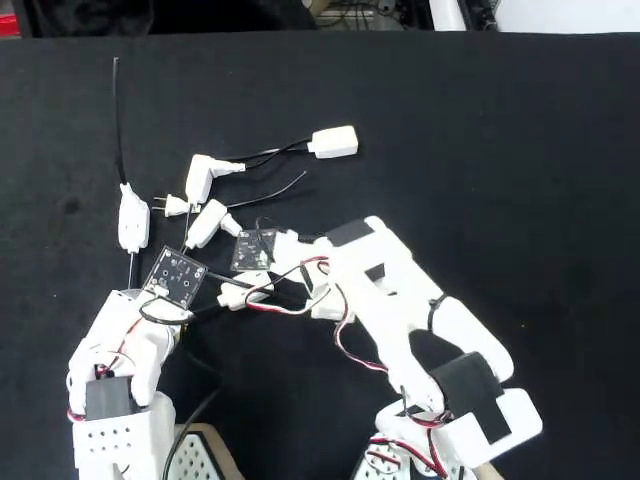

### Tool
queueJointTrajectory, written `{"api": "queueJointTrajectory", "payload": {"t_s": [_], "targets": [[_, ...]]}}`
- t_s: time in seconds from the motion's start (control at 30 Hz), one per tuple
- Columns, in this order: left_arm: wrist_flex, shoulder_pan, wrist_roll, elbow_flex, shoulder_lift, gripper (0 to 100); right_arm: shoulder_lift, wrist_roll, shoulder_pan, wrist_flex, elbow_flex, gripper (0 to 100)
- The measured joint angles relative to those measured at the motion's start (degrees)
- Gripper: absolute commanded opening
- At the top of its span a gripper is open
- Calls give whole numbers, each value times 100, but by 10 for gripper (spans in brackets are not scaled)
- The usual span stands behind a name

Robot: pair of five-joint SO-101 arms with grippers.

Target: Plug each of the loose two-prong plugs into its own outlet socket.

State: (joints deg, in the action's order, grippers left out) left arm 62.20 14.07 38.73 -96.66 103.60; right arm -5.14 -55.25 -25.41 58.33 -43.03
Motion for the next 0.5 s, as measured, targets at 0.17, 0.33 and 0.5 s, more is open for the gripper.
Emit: {"api": "queueJointTrajectory", "payload": {"t_s": [0.17,0.33,0.5], "targets": [[0,0,0,0,0,202,-44,-88,26,-97,-114,177],[0,0,0,0,0,202,-18,-88,26,-132,-229,177],[0,0,0,0,0,202,-26,132,-26,-9,-246,177]]}}
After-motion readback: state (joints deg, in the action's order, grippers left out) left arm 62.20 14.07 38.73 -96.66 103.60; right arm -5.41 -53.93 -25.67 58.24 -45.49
